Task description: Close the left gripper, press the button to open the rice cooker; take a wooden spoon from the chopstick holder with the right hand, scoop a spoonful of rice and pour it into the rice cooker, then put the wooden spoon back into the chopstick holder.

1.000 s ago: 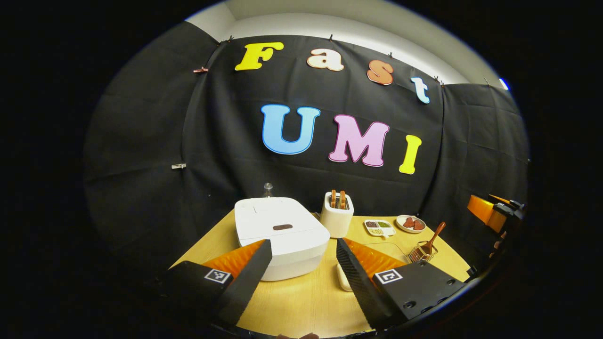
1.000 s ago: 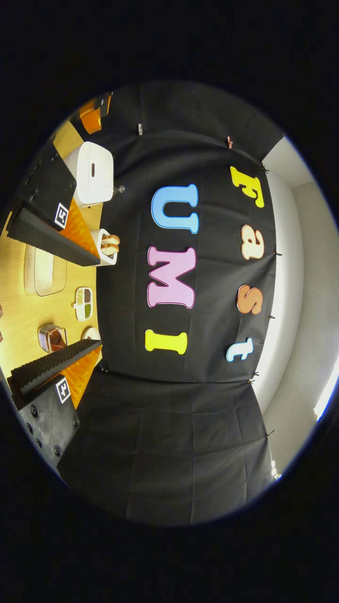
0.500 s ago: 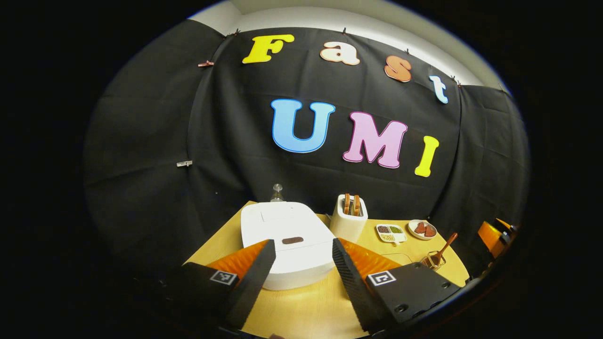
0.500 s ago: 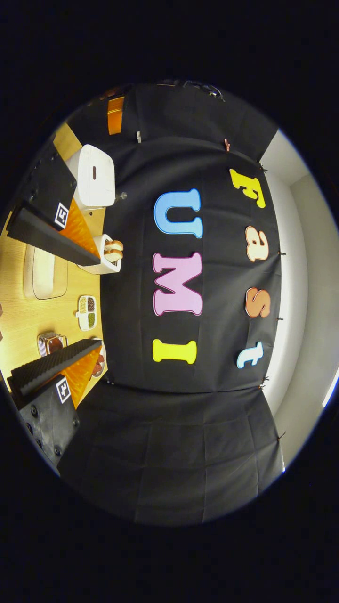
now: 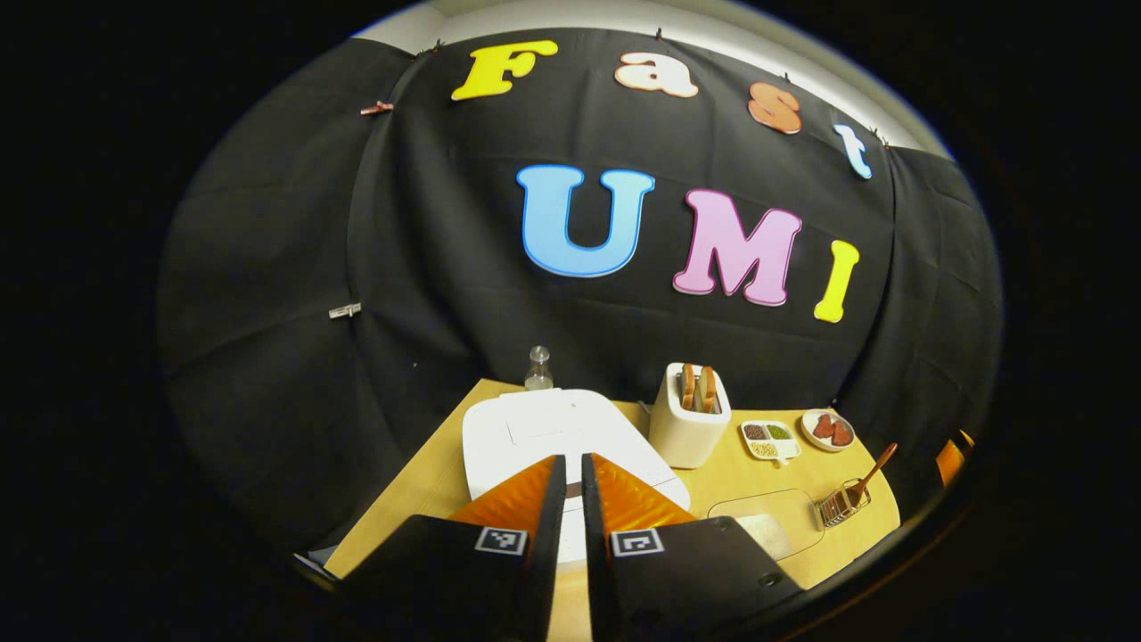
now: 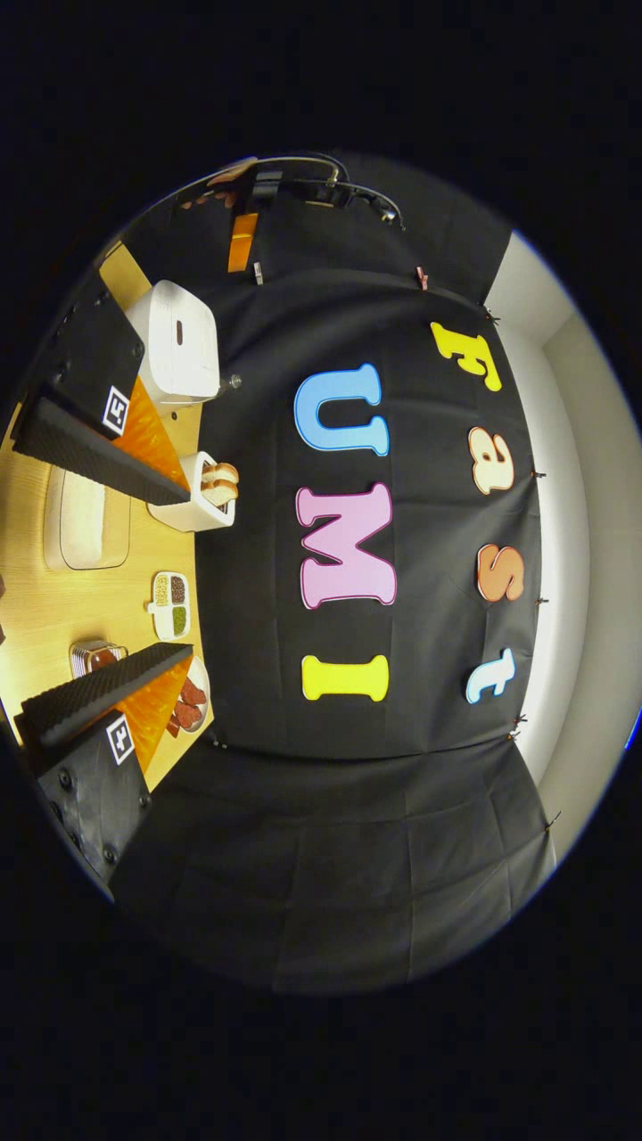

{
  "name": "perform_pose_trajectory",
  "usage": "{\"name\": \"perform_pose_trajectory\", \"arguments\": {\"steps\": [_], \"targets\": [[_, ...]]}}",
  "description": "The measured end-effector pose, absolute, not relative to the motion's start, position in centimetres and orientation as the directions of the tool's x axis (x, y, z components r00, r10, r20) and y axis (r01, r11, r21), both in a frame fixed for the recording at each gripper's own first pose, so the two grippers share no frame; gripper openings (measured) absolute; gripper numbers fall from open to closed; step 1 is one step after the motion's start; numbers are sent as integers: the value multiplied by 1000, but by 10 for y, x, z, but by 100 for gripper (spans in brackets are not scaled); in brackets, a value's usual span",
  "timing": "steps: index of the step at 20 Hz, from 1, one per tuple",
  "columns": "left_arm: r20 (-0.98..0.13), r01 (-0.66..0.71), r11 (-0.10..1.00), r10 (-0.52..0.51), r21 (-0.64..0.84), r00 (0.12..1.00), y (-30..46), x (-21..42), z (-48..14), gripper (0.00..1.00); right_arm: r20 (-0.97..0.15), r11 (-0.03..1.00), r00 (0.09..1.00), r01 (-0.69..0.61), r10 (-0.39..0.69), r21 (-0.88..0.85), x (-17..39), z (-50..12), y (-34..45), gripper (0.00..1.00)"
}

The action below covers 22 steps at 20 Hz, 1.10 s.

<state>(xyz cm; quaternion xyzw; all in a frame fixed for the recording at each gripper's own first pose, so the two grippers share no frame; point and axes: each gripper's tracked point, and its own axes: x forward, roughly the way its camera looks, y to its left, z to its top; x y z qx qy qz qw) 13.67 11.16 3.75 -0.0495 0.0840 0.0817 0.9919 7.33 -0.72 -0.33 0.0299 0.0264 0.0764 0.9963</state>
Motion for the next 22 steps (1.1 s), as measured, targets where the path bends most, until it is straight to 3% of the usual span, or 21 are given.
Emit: {"name": "perform_pose_trajectory", "arguments": {"steps": [2, 4, 15, 22], "targets": [[-194, -170, 982, 150, -86, 969, 111, 146, 39, 10, -67, 987, 986, -151, 154, 52, 74, -12, -10, 97], [-216, -153, 984, 132, -86, 967, 110, 160, 32, 8, -75, 988, 986, -147, 150, 42, 73, -15, -12, 97], [-356, -37, 976, -43, -215, 934, 99, 231, -31, 10, -90, 994, 990, -104, 105, 16, 71, -18, -30, 97], [-394, -51, 977, -35, -206, 918, 102, 246, -56, 7, -110, 998, 991, -69, 70, 13, 70, -24, -44, 97]]}}
